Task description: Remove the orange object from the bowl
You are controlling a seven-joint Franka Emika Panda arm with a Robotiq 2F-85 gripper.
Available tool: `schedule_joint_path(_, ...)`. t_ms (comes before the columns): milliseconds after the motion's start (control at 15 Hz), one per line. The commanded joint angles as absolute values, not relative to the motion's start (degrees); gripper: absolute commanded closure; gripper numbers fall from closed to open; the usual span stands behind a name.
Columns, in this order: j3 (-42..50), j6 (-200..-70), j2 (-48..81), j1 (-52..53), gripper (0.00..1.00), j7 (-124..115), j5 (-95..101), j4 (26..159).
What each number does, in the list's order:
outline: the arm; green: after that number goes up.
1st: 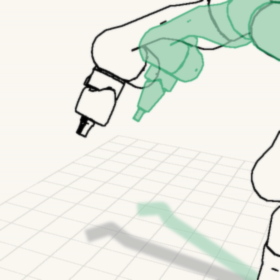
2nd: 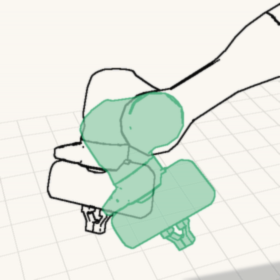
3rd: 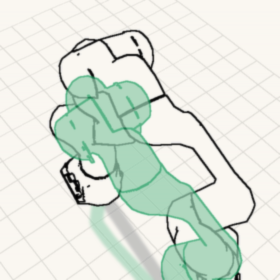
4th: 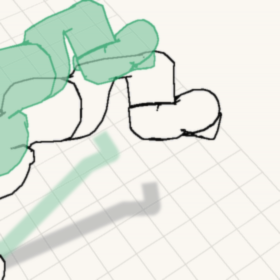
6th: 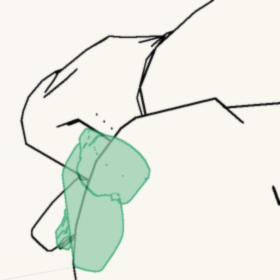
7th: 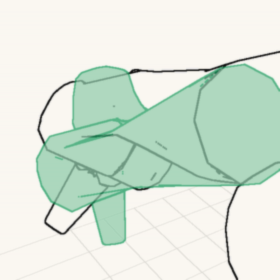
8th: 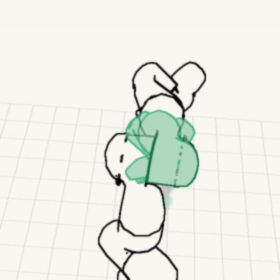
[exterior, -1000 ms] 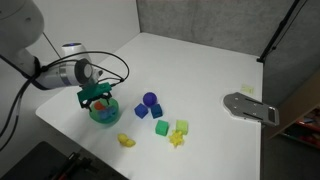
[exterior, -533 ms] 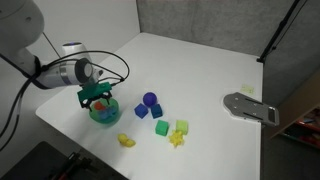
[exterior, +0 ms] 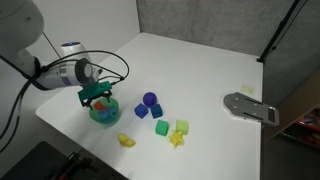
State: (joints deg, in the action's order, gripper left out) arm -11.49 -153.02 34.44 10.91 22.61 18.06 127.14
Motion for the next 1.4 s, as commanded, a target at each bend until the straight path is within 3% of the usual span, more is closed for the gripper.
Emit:
schedule_joint_path(0, -11.2, -155.9, 34.8, 11.2, 0.00, 22.8, 19.6, 127.8)
schedule_joint_path(333, -11.0, -156.0, 35.5, 11.2, 0.00, 23.0, 19.8, 127.8)
schedule_joint_path(400, -11.0, -156.1, 35.6, 11.2, 0.23, 23.0, 19.9, 127.8)
schedule_joint_path(467, -11.0, -156.2, 35.6, 11.1, 0.25, 23.0, 19.9, 127.8)
schedule_joint_path(933, -11.3, -156.2, 34.2, 10.5, 0.81, 23.2, 19.4, 128.6)
schedule_joint_path(1133, -11.4, -155.8, 32.4, 9.8, 0.89, 23.0, 18.9, 129.3)
schedule_joint_path(1333, -11.9, -154.4, 29.7, 8.4, 0.90, 23.3, 18.0, 129.8)
